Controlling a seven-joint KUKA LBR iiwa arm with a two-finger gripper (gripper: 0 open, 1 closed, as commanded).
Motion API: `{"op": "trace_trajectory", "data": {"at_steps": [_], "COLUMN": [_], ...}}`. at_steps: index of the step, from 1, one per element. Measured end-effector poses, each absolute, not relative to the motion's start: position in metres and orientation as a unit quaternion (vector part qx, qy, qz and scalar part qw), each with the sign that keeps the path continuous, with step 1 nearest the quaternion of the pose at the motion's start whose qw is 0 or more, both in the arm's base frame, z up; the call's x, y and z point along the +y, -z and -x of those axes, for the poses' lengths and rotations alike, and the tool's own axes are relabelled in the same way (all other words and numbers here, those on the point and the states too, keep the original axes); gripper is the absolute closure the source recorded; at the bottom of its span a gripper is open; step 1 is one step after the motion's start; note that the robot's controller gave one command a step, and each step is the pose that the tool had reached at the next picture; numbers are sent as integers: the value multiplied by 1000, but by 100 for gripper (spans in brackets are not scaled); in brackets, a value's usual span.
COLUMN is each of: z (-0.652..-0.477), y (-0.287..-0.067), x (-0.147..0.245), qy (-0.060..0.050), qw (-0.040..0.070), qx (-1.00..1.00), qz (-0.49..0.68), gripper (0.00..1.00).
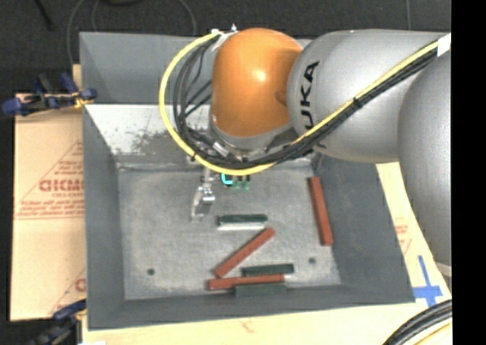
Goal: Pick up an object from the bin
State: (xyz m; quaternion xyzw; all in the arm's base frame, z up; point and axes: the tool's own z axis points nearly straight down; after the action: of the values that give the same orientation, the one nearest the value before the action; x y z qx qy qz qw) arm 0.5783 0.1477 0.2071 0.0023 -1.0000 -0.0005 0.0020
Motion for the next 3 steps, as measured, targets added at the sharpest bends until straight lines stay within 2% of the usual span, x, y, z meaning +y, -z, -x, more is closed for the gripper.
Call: {"op": "trace_trajectory", "data": {"at_steps": [1,2,3], "z": [-580,-548,-544], "y": [-211,-176,-117], "x": [147,135,102], "qy": [1,0,0], "qw": [-2,-4,-4], "qx": [-1000,-999,-996], "qz": [-1,-45,-90], "gripper": [0,0,0]}}
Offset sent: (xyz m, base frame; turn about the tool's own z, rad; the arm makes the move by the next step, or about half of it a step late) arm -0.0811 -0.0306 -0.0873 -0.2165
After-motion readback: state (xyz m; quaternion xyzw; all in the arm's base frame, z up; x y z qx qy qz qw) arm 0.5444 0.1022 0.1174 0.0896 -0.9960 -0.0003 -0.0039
